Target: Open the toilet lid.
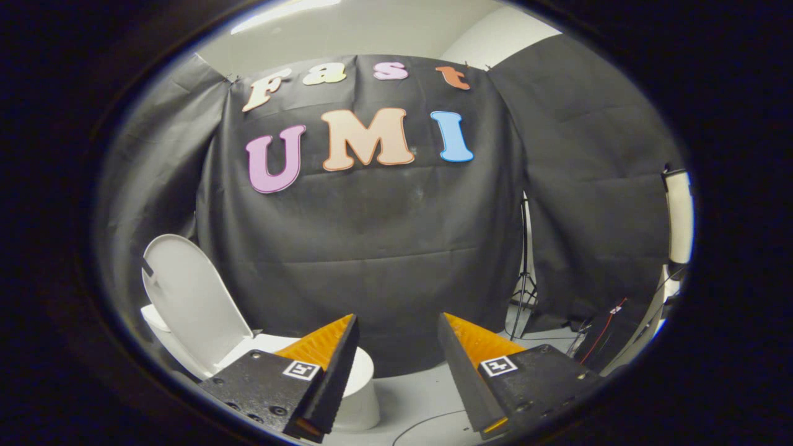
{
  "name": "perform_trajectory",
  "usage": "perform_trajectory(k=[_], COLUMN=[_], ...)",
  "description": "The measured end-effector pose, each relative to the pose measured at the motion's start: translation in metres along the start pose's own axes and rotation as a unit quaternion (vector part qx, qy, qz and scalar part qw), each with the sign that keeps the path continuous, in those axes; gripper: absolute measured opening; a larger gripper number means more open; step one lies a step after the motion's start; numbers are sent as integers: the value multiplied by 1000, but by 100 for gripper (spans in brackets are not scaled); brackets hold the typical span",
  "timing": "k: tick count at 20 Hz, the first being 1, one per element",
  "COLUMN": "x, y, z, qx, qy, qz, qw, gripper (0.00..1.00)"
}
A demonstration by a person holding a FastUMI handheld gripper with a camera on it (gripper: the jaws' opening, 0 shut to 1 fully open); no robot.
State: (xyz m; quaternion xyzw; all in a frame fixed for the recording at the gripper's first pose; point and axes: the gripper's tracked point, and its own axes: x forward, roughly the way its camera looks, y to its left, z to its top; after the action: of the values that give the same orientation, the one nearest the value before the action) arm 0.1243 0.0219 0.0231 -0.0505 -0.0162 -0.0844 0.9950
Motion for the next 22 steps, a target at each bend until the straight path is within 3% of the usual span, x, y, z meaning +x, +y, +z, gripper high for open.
perform_trajectory(k=[22], x=[1], y=[-13], z=[-21], qx=[17], qy=[18], qz=[8], qw=[1000], gripper=[79])
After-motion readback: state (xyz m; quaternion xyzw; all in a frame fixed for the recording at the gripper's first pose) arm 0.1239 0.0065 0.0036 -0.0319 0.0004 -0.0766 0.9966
